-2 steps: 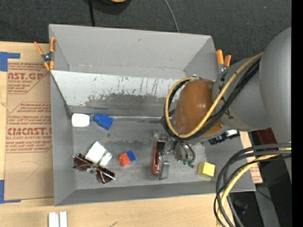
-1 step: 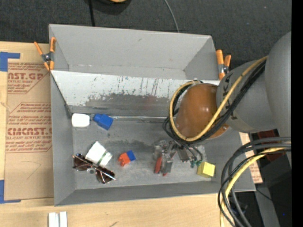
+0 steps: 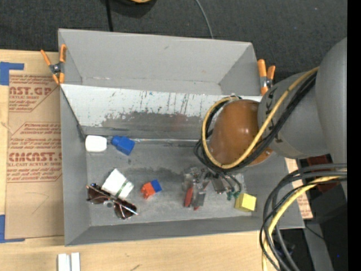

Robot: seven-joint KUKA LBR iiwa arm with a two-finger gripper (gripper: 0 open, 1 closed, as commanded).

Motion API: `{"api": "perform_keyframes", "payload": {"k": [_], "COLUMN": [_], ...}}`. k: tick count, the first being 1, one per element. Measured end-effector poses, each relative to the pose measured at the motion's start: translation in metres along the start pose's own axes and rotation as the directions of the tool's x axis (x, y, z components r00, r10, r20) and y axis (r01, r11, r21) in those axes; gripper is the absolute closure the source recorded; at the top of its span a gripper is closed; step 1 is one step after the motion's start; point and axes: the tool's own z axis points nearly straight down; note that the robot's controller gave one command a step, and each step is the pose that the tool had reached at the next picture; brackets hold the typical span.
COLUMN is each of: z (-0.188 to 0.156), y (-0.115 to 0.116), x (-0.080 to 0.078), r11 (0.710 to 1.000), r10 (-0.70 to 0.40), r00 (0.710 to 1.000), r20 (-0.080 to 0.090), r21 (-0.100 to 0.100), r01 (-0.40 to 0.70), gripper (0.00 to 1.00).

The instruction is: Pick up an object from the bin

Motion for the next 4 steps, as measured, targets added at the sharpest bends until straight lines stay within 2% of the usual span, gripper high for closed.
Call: {"api": "perform_keyframes", "payload": {"k": [1, 2, 3, 4], "z": [-0.006, -0.019, -0.044, -0.098], "y": [-0.012, -0.025, -0.033, -0.038], "x": [-0.005, 0.0, 0.003, -0.006], "r11": [1.0, 1.0, 0.998, 0.996], "r10": [-0.03, -0.012, -0.061, -0.095], "r00": [1.0, 1.0, 0.998, 0.996], "r20": [-0.002, 0.001, -0.002, -0.005], "r21": [-0.001, -0.001, -0.002, -0.003], "r01": [0.03, 0.012, 0.061, 0.095], "gripper": [1.0, 1.0, 1.0, 1.0]}}
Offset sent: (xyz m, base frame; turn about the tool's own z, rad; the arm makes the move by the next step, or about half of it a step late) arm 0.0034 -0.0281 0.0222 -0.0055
